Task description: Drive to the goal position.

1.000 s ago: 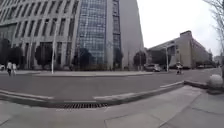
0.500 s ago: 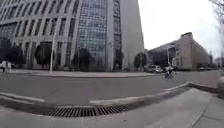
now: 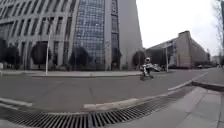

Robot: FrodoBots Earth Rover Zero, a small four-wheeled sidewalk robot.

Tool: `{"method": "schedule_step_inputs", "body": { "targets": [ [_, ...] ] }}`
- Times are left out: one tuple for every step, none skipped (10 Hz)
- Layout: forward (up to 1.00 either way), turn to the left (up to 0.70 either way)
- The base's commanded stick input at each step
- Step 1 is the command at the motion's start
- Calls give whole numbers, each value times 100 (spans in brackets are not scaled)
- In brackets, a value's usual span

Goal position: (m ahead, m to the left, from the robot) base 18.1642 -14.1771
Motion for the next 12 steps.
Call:
{"method": "schedule_step_inputs", "body": {
  "targets": [
    [70, 0],
    [70, 0],
    [70, 0],
    [70, 0],
    [24, 27],
    [0, 70],
    [0, 70],
    [0, 70],
    [0, 70],
    [0, 70],
    [0, 70],
    [0, 70]
  ]
}}
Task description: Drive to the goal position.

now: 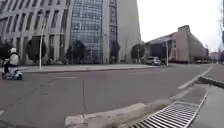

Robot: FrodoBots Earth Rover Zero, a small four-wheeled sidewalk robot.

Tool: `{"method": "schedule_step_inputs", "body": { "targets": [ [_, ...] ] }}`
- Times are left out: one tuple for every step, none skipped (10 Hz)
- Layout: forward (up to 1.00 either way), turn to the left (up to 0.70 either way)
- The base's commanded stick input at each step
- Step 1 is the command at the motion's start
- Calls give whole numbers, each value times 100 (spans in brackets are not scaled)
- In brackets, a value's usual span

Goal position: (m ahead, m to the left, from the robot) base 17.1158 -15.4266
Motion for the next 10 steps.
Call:
{"method": "schedule_step_inputs", "body": {
  "targets": [
    [0, 70],
    [0, 70],
    [0, 70],
    [0, 70],
    [0, 70],
    [0, 70],
    [0, 70],
    [0, 70],
    [0, 70],
    [0, 70]
  ]
}}
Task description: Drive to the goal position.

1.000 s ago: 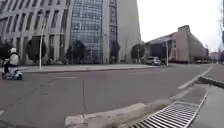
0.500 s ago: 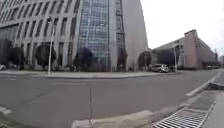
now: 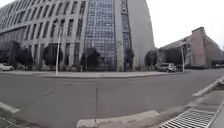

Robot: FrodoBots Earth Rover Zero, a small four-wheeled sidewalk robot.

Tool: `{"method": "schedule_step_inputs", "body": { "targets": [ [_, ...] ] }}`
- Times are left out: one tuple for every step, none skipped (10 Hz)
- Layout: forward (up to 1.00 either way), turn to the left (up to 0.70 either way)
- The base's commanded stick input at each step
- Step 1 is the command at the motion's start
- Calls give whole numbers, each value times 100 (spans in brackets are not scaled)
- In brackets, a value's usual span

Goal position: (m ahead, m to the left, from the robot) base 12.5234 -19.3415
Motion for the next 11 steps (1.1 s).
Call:
{"method": "schedule_step_inputs", "body": {
  "targets": [
    [0, 70],
    [0, 70],
    [0, 70],
    [0, 70],
    [0, 70],
    [0, 70],
    [0, 70],
    [0, 70],
    [0, 70],
    [0, 70],
    [0, 70]
  ]
}}
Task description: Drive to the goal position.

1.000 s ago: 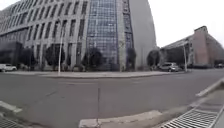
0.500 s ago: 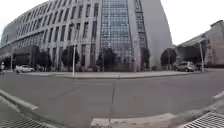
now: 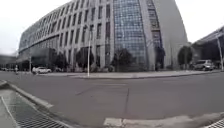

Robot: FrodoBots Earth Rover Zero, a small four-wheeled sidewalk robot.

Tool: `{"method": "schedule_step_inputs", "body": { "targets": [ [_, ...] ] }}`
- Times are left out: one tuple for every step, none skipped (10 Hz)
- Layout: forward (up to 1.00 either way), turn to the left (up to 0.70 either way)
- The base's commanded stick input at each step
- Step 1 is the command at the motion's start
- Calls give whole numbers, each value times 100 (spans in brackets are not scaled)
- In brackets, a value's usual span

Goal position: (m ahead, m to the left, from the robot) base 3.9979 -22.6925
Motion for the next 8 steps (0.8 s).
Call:
{"method": "schedule_step_inputs", "body": {
  "targets": [
    [0, 70],
    [0, 67],
    [0, 17],
    [0, 0],
    [0, 0],
    [0, 0],
    [0, 0],
    [0, -16]
  ]
}}
